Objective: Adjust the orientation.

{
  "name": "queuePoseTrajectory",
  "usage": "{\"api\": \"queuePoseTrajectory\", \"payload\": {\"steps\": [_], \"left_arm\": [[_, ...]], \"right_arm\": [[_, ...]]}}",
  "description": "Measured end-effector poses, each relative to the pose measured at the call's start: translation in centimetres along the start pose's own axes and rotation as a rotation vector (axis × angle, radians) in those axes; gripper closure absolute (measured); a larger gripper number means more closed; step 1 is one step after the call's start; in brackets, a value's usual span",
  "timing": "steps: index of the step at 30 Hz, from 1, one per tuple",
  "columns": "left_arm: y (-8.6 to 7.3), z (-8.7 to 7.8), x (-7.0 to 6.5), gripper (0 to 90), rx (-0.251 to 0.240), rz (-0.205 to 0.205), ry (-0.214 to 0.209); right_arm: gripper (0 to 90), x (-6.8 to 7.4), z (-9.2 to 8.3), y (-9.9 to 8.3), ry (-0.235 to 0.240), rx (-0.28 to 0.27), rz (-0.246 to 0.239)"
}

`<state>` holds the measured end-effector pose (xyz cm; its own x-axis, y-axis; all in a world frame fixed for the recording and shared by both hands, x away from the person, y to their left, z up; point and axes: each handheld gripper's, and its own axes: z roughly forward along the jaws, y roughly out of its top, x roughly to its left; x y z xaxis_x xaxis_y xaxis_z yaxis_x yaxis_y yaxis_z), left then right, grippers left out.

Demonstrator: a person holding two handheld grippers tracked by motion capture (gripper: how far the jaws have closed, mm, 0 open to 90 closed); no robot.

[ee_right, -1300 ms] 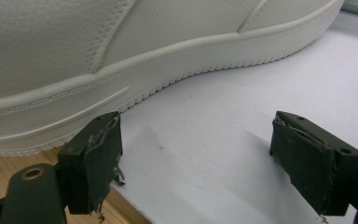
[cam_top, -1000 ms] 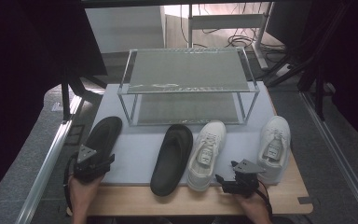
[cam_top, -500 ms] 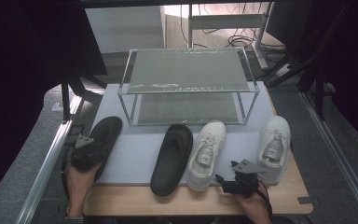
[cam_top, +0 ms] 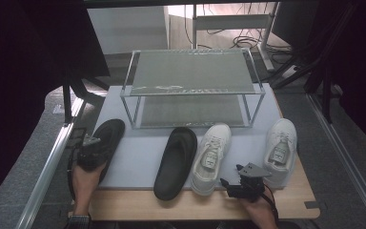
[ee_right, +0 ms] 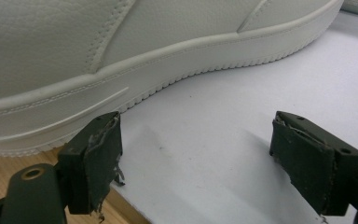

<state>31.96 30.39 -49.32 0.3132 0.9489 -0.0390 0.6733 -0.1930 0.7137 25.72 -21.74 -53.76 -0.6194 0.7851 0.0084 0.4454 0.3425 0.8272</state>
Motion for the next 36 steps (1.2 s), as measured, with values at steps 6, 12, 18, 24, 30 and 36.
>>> {"api": "queuePoseTrajectory", "payload": {"steps": [6,12,18,24,30,36], "left_arm": [[0.1,-0.1,-0.2,81.3,0.0,0.005,0.008],[0.1,-1.1,0.0,82.3,-0.026,-0.001,0.021],[0.1,-2.6,-0.4,82.0,-0.042,0.024,0.02],[-0.2,-4.0,-0.8,81.8,-0.056,0.049,0.021],[-0.8,-5.6,-1.4,81.9,-0.07,0.063,-0.002],[-1.5,-6.6,-2.1,81.9,-0.073,0.076,-0.04]], "right_arm": [[17.0,0.0,0.0,0.0,0.0,0.0,0.0],[17.0,0.0,0.0,0.0,0.0,0.0,0.0],[17.0,0.0,0.0,0.0,0.0,0.0,0.001],[17.1,0.0,0.0,0.0,0.0,0.0,0.001],[17.1,0.0,0.0,0.0,0.0,0.0,0.001],[17.1,0.0,0.0,0.0,0.0,0.0,0.001]]}}
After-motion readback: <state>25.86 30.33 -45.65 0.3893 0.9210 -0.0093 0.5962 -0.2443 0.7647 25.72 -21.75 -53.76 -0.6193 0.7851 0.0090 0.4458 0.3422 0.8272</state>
